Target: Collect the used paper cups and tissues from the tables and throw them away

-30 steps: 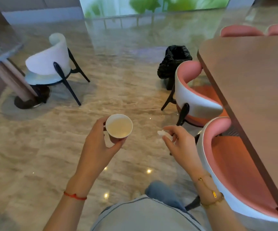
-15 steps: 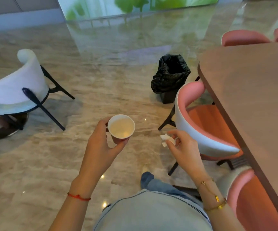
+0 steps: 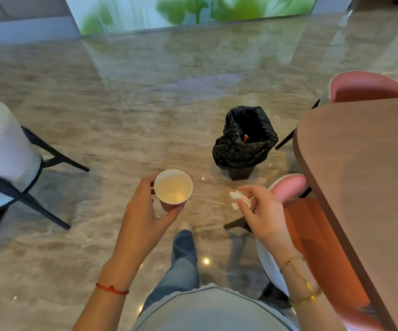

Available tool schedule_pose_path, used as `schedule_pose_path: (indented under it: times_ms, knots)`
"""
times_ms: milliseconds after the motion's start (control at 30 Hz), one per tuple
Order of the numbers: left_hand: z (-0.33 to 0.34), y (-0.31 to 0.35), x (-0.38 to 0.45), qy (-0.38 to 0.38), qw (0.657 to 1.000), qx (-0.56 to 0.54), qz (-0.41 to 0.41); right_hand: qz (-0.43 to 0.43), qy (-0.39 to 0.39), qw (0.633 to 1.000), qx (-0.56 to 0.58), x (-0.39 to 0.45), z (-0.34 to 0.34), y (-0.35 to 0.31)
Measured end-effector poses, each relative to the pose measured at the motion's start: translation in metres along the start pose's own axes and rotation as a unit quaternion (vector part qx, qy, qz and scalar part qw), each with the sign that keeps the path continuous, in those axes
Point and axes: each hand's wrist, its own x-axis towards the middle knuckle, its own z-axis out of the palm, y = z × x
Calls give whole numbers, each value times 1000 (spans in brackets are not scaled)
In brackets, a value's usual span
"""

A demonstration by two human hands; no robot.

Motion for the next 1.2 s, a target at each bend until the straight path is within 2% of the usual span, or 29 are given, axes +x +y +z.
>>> schedule_pose_path:
  times_ms: [167, 367, 600, 833, 1067, 1200]
  knots:
    - [21, -20, 123, -19, 1000, -11, 18, -2, 21, 1000, 0, 101, 23, 18]
    - [47, -26, 282, -67, 995, -4, 69, 10, 91, 996, -16, 237, 33, 26]
    - [101, -22, 431, -144, 983, 8, 114, 105, 142, 984, -22, 342, 27, 62]
    - [200, -30, 538, -218, 967, 17, 132, 198, 144, 969, -24, 426, 25, 127]
    - [310, -16, 636, -275, 955, -6, 113, 231, 133, 964, -24, 530, 3, 197]
    - [371, -9, 683, -307, 946, 8, 101, 245, 94, 964, -32, 586, -8, 236]
